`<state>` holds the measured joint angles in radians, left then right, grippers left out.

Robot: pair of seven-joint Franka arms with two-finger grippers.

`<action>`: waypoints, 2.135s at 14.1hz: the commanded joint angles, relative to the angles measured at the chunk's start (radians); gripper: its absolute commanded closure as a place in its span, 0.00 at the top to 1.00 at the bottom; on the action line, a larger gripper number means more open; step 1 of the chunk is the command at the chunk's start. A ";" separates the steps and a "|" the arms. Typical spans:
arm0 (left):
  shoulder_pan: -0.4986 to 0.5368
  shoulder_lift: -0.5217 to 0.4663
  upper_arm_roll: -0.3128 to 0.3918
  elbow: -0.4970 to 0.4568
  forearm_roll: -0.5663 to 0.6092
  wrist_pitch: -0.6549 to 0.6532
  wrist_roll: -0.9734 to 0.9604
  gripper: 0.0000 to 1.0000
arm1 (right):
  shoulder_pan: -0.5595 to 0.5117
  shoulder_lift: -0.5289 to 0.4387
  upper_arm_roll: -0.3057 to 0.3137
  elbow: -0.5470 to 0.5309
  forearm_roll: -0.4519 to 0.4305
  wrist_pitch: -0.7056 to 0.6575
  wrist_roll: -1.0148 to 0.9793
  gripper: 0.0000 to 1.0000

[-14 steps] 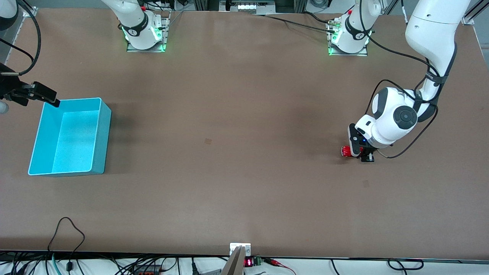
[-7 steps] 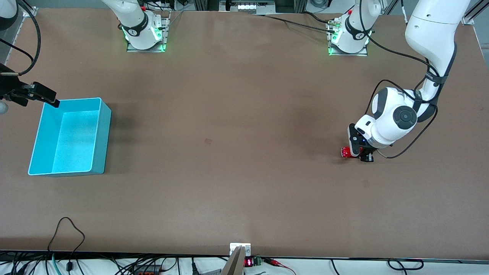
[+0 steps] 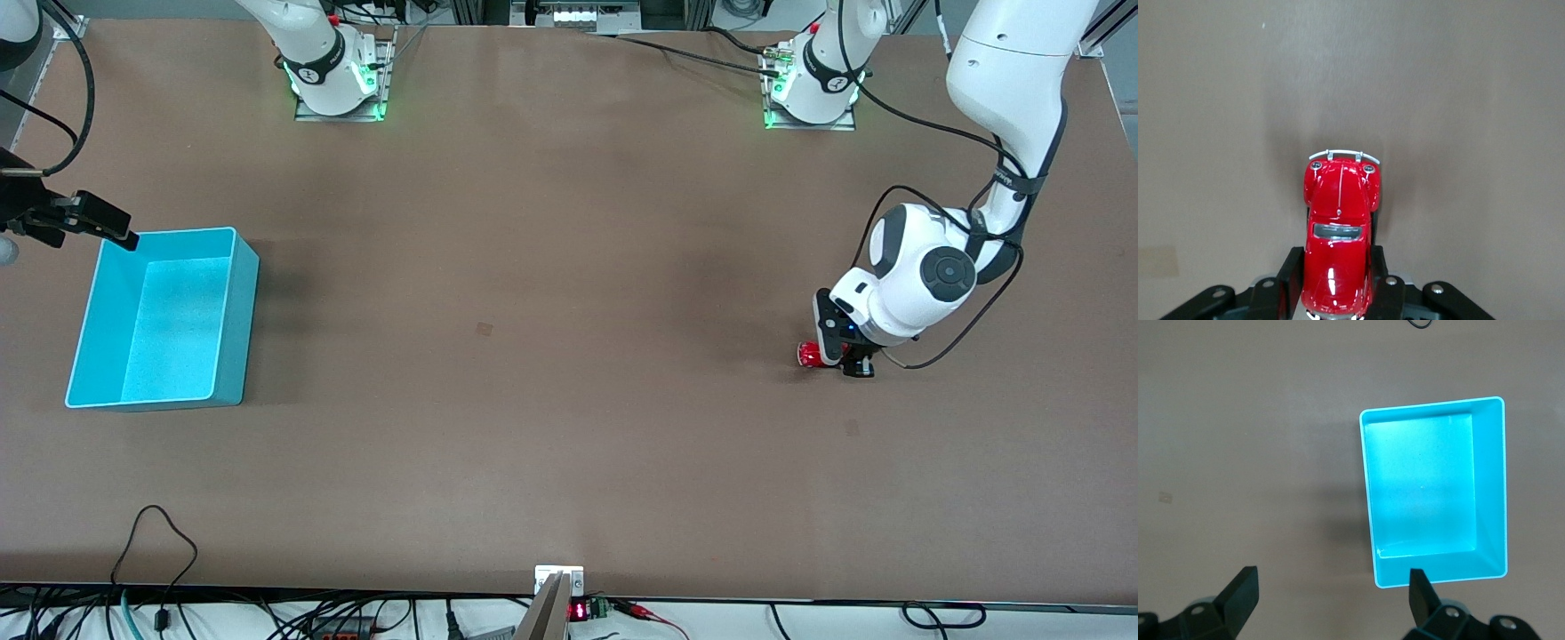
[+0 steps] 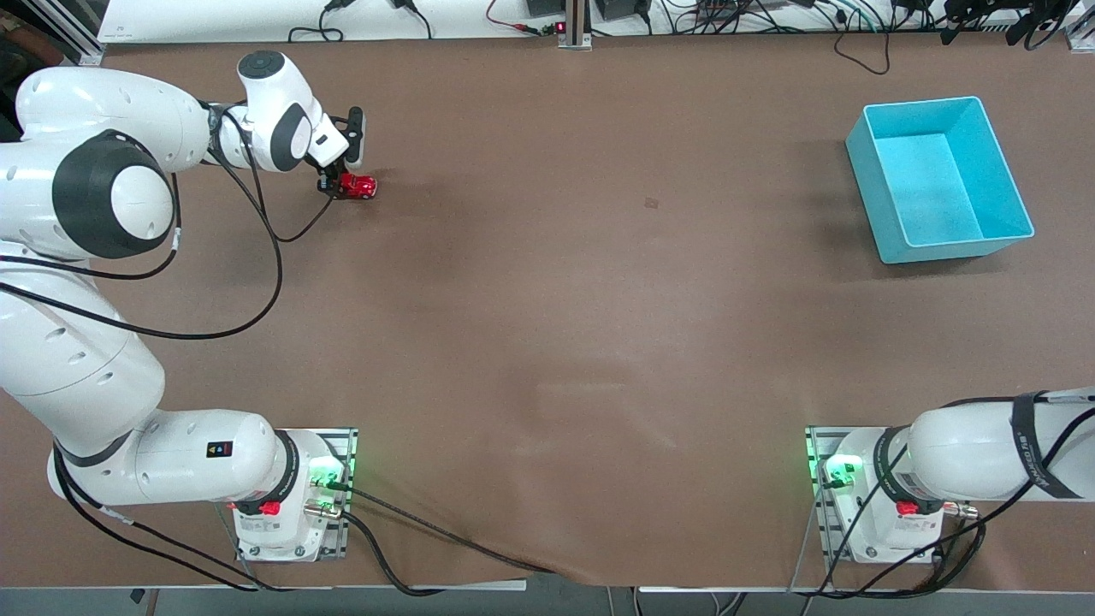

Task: Wind red beetle toy and store in blue box
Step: 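Press the car down and drag it backward with the left gripper, then open the left gripper and lift away, releasing the car to roll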

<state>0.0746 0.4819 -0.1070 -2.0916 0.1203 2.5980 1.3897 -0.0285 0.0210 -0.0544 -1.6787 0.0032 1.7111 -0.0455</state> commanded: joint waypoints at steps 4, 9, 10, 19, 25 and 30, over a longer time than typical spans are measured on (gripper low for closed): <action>0.105 0.033 -0.003 0.024 0.019 -0.007 0.087 0.23 | -0.010 0.007 0.005 0.016 -0.003 0.005 -0.004 1.00; 0.211 0.044 -0.003 0.028 0.019 -0.006 0.185 0.24 | -0.010 0.007 0.005 0.016 -0.003 0.005 -0.004 1.00; 0.223 0.049 -0.003 0.041 0.018 -0.006 0.208 0.24 | -0.010 0.007 0.007 0.016 -0.003 0.005 -0.004 1.00; 0.263 0.070 -0.010 0.067 0.018 -0.004 0.279 0.28 | -0.010 0.007 0.007 0.016 -0.003 0.007 -0.002 1.00; 0.274 0.018 -0.030 0.067 0.013 -0.021 0.275 1.00 | -0.010 0.013 0.005 0.016 -0.003 0.007 -0.002 1.00; 0.267 -0.130 -0.063 0.120 0.001 -0.334 0.180 1.00 | -0.011 0.013 0.005 0.016 -0.003 0.010 -0.002 1.00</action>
<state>0.3308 0.4336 -0.1391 -1.9889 0.1193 2.4053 1.6279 -0.0302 0.0288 -0.0547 -1.6787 0.0032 1.7218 -0.0455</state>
